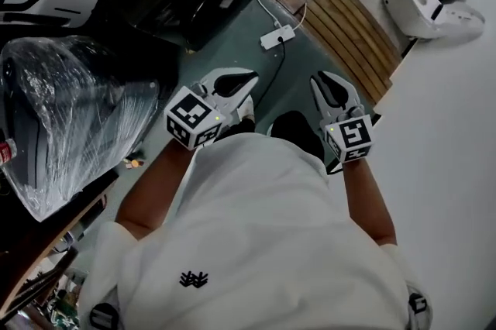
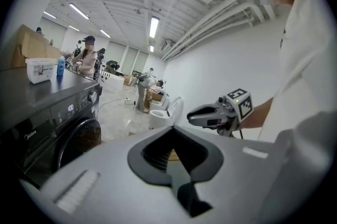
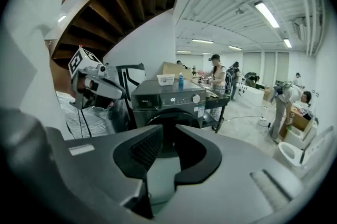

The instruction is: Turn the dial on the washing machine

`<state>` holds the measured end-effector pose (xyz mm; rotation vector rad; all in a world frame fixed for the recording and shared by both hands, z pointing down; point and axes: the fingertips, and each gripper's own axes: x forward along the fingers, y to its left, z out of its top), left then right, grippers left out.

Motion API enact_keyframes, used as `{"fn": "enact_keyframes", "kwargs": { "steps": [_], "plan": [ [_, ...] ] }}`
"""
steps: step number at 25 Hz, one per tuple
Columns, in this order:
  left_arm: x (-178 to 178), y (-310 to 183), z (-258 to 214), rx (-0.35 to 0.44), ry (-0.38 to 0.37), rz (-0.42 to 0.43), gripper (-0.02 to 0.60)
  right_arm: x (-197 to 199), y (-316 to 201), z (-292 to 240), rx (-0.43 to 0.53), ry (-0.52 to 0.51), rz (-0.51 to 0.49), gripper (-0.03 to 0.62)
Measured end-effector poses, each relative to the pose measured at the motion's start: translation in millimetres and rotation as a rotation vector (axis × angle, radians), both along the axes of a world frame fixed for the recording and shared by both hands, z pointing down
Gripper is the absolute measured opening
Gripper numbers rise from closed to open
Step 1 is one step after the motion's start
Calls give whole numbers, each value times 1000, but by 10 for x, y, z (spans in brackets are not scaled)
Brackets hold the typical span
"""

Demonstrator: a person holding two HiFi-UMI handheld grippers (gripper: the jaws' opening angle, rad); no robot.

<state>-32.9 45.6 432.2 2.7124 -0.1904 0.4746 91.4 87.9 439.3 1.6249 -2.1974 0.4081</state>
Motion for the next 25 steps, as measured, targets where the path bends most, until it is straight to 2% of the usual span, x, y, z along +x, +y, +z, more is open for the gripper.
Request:
{"fn": "enact_keyframes", "kwargs": {
  "steps": [4,11,15,20,25],
  "plan": [
    [172,-355,15,8,-3,-96,57,108,-800,41,24,0,-133,49],
    [548,-1091,-23,30,-31,-399,57,485,-2130,140,30,-9,-372,54],
    [831,-1394,-115,51,-39,-539,58,729,-2774,281,29,42,-499,66],
    [988,-1610,-148,37,-39,-689,58,845,-3485,643,36,110,-595,100],
    [817,-1603,-168,12,-46,-826,60,714,-4034,1039,4,142,-603,134]
  ]
}}
